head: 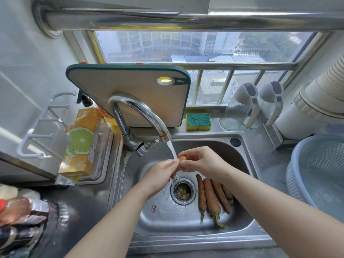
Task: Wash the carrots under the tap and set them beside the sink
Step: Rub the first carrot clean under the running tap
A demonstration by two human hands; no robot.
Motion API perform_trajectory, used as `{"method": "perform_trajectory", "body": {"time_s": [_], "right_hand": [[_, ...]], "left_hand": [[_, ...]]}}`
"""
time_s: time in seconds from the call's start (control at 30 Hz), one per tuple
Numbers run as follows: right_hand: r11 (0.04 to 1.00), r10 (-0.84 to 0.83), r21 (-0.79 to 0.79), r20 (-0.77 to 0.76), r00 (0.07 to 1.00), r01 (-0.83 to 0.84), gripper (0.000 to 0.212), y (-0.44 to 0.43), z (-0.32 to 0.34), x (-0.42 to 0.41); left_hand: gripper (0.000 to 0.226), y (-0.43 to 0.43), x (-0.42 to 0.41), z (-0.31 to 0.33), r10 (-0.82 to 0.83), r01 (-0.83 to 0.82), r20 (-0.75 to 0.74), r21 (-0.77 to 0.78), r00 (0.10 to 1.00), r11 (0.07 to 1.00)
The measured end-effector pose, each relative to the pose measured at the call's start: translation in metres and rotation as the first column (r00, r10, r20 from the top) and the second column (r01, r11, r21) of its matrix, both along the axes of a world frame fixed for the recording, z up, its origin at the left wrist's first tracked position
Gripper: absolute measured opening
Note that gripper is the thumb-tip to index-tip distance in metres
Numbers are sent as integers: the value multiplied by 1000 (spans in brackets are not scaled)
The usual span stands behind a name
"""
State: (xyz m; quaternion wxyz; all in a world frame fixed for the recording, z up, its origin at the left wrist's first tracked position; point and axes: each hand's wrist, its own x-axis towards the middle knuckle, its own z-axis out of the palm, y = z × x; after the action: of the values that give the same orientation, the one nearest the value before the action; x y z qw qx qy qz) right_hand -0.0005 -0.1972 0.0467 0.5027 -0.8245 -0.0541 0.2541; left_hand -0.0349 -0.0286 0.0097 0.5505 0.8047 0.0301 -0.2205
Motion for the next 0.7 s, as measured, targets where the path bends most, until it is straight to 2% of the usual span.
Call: {"method": "perform_trajectory", "body": {"time_s": [0.13,0.27,0.43,0.53,0.63,0.7], "right_hand": [[999,5,52,-61,998,-2,29,2,-5,1],[995,-23,99,-49,999,28,29,6,-7,-1],[981,-54,185,0,999,53,27,4,-4,-2],[987,-38,158,27,999,34,33,3,-8,-1],[993,2,121,87,996,-13,32,5,-11,-3],[983,-20,184,74,997,6,28,9,-14,-6]], "left_hand": [[28,6,-5,7,-57,39,-110,-165,992,985],[26,6,-4,4,-32,33,29,-18,999,999],[35,-9,1,1,206,-207,69,1,976,978],[55,-11,6,-4,269,-268,-17,36,963,963],[50,-10,5,0,246,-259,-151,-70,957,963],[47,-9,1,3,218,-253,-204,-162,954,954]]}}
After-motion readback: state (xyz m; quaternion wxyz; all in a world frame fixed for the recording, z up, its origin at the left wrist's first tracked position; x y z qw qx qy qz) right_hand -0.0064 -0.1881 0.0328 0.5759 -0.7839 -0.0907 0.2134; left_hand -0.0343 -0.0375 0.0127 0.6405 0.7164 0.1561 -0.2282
